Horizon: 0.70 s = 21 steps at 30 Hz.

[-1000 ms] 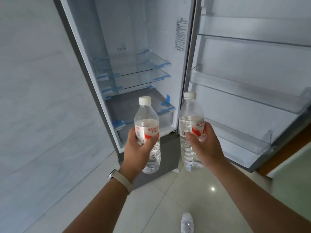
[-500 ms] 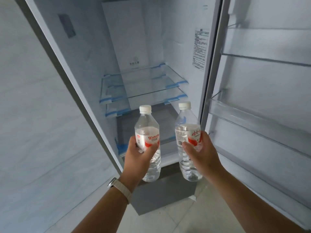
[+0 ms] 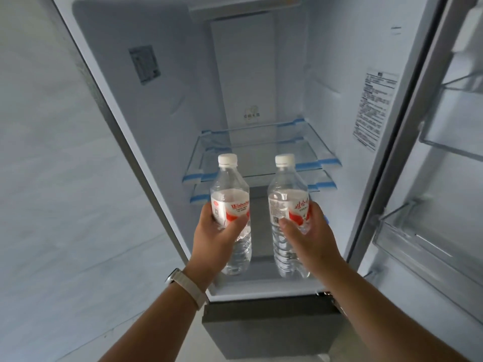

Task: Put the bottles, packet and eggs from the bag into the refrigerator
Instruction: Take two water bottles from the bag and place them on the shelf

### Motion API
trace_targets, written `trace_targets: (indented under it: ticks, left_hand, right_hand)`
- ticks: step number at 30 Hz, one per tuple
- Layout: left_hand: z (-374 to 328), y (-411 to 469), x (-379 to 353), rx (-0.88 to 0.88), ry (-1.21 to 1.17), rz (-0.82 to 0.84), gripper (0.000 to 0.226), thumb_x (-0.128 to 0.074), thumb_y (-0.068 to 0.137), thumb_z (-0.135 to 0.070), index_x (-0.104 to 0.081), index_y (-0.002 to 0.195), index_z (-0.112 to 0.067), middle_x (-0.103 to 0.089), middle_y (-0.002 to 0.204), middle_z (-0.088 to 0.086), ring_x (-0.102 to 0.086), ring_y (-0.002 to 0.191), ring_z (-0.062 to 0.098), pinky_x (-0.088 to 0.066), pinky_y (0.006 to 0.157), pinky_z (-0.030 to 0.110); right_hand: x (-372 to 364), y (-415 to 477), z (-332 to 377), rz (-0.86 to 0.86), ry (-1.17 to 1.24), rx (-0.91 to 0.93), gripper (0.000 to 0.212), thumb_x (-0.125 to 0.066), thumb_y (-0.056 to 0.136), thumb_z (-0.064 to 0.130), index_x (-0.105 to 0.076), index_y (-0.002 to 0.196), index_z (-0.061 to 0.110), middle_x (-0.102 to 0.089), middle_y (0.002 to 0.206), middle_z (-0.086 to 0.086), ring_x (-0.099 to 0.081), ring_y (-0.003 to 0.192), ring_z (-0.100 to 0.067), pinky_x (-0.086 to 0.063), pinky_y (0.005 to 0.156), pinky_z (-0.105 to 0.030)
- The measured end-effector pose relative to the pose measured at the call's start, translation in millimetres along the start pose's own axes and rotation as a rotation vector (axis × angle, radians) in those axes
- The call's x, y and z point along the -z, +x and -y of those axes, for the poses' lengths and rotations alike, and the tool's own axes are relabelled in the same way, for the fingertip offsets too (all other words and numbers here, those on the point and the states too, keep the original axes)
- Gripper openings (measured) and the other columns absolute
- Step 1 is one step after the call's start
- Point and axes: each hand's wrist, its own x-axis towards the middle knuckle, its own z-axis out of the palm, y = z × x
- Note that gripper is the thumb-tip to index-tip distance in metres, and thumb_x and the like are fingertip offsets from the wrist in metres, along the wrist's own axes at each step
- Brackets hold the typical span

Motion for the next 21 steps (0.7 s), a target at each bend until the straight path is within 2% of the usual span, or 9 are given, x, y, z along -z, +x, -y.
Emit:
trace_targets:
  ticks: [2,3,7,10,14,18,21]
  left_hand:
    - [-4,16,4,-0.011,-0.005,-0.042,0.05,-0.08,0.065,-0.043,-0.058,0.107,-0.026,-0.073,0.094,0.0,-0.072,0.086,0.016,-0.059,0.078,0.034]
    - [-6,24,5,-0.02,-0.005,-0.058,0.052,-0.079,0.064,-0.045,-0.059,0.107,-0.026,-0.073,0.095,0.0,-0.072,0.086,0.016,-0.059,0.078,0.035]
    - [-15,60,10,-0.054,-0.001,-0.082,0.038,-0.081,0.077,-0.03,-0.057,0.107,-0.03,-0.071,0.097,-0.002,-0.071,0.084,0.011,-0.056,0.075,0.029]
    - [-23,91,11,-0.1,-0.036,-0.088,0.038,-0.08,0.08,-0.025,-0.058,0.11,-0.024,-0.072,0.096,-0.002,-0.072,0.085,0.011,-0.056,0.074,0.026]
    - [-31,136,8,-0.137,-0.097,-0.11,0.035,-0.079,0.082,-0.019,-0.06,0.111,-0.021,-0.072,0.091,-0.005,-0.071,0.082,0.007,-0.053,0.068,0.016]
    - [-39,185,7,-0.17,-0.118,-0.123,0.041,-0.079,0.079,-0.027,-0.06,0.114,-0.017,-0.071,0.094,-0.002,-0.07,0.084,0.01,-0.055,0.07,0.024]
    - [-44,216,4,-0.151,-0.18,-0.154,0.039,-0.08,0.08,-0.027,-0.059,0.113,-0.02,-0.071,0.093,-0.007,-0.069,0.082,0.003,-0.053,0.067,0.024]
  right_hand:
    - [-4,16,3,-0.005,0.02,0.011,0.059,-0.061,0.074,0.061,-0.049,0.119,0.024,-0.067,0.1,0.006,-0.067,0.086,-0.002,-0.055,0.068,-0.016]
    - [-6,24,5,-0.012,0.026,0.017,0.056,-0.061,0.074,0.06,-0.05,0.117,0.026,-0.067,0.099,0.006,-0.067,0.086,-0.002,-0.056,0.069,-0.017]
    - [-20,54,11,-0.008,0.051,0.035,0.025,-0.068,0.088,0.036,-0.049,0.105,0.033,-0.066,0.094,0.007,-0.067,0.083,-0.002,-0.055,0.066,-0.018]
    - [-30,81,21,-0.022,0.063,0.055,0.029,-0.066,0.091,0.026,-0.047,0.112,0.03,-0.064,0.096,0.009,-0.064,0.083,0.005,-0.051,0.064,-0.01]
    - [-41,123,36,-0.051,0.064,0.086,0.034,-0.066,0.09,0.029,-0.048,0.118,0.022,-0.064,0.098,0.006,-0.064,0.08,0.006,-0.05,0.062,-0.009]
    - [-50,167,51,-0.109,0.029,0.133,0.034,-0.067,0.088,0.032,-0.048,0.116,0.025,-0.062,0.096,0.009,-0.062,0.079,0.01,-0.048,0.061,-0.008]
    - [-55,198,56,-0.129,-0.011,0.148,0.039,-0.067,0.087,0.035,-0.048,0.119,0.022,-0.063,0.097,0.008,-0.063,0.077,0.01,-0.049,0.059,-0.009]
